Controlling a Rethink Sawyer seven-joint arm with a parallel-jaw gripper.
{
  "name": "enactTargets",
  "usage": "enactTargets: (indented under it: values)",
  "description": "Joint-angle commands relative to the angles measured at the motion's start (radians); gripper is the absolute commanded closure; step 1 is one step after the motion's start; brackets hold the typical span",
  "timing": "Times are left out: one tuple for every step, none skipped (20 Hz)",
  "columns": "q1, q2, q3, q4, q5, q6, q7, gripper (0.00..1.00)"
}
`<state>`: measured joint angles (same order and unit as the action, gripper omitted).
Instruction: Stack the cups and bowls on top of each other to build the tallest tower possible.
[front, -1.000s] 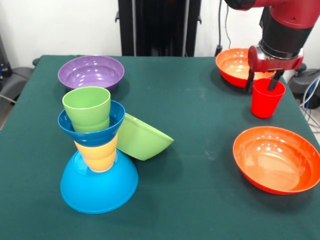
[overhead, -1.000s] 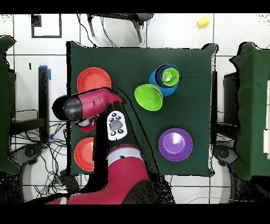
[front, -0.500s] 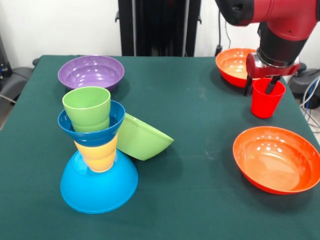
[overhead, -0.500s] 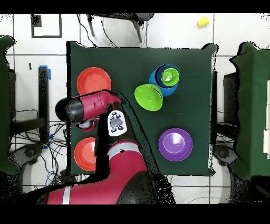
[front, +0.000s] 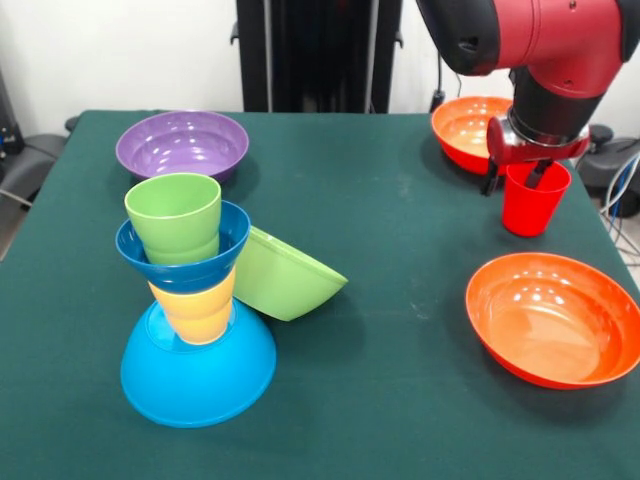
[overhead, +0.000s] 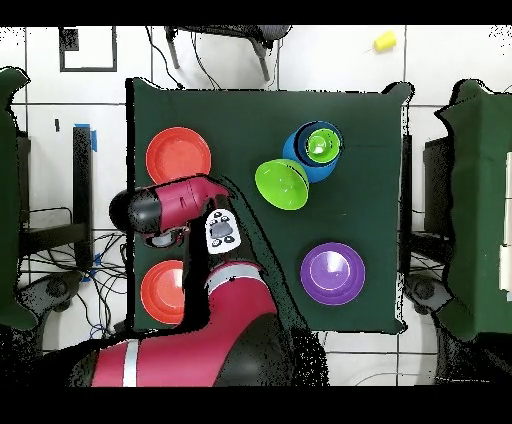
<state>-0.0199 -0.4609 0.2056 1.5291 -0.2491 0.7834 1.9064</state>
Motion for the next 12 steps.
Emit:
enactTargets:
  values:
    - [0.011, 0.022, 0.064, 0.020, -0.069, -0.028, -0.062, 0.00]
    - [0.013, 0.023, 0.063, 0.012, -0.068, -0.025, -0.061, 0.00]
    - [0.015, 0.025, 0.062, 0.007, -0.065, -0.018, -0.058, 0.00]
    - [0.016, 0.030, 0.058, 0.004, -0.068, -0.019, -0.056, 0.00]
    - [0.018, 0.035, 0.054, 0.000, -0.071, -0.021, -0.054, 0.00]
    - [0.016, 0.033, 0.056, 0.004, -0.072, -0.031, -0.054, 0.00]
    - [0.015, 0.034, 0.056, 0.000, -0.073, -0.033, -0.055, 0.00]
    - [0.015, 0.037, 0.057, -0.010, -0.072, -0.030, -0.057, 0.00]
    - [0.014, 0.036, 0.056, -0.011, -0.071, -0.028, -0.058, 0.00]
    - [0.014, 0.037, 0.054, -0.014, -0.071, -0.025, -0.057, 0.00]
    - [0.016, 0.039, 0.050, -0.017, -0.072, -0.021, -0.054, 0.00]
    - [0.020, 0.054, 0.045, -0.033, -0.075, -0.013, -0.053, 0.00]
